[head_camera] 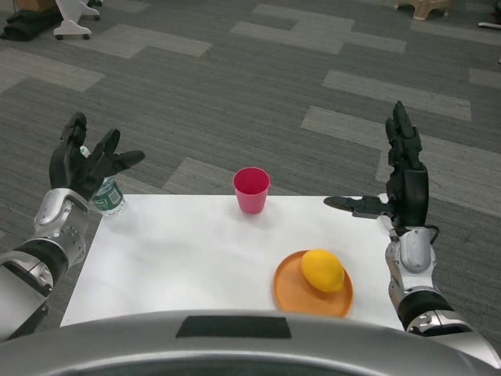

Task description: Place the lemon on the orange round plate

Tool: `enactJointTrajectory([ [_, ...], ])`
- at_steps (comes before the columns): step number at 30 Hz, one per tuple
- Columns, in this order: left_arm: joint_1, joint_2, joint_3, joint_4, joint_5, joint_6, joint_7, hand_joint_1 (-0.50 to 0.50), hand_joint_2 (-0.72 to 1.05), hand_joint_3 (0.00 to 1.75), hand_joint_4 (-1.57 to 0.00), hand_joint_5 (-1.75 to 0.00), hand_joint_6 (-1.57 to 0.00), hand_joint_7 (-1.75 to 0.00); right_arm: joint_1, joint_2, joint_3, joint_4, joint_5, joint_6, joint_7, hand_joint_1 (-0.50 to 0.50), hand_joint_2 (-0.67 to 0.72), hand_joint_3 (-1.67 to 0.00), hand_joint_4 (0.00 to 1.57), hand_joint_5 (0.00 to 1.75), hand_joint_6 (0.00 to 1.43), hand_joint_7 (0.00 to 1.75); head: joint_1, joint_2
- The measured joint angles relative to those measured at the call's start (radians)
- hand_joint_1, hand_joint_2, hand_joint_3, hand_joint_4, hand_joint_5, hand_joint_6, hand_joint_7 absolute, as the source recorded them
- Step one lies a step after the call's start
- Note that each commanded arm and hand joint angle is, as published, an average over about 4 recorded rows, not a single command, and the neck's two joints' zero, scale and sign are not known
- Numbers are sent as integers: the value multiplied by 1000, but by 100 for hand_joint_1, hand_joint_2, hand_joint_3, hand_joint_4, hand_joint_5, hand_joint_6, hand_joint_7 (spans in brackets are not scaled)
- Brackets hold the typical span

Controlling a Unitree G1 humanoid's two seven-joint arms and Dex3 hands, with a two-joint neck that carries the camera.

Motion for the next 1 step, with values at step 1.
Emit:
enactJointTrajectory([
  [1, 0, 0, 0, 0, 0, 0, 0, 50, 96, 9, -4, 0, 0, 0, 0, 0, 0, 0, 0, 0, 0, 17, -16, -24, 0, 29, 0, 0, 0, 0],
])
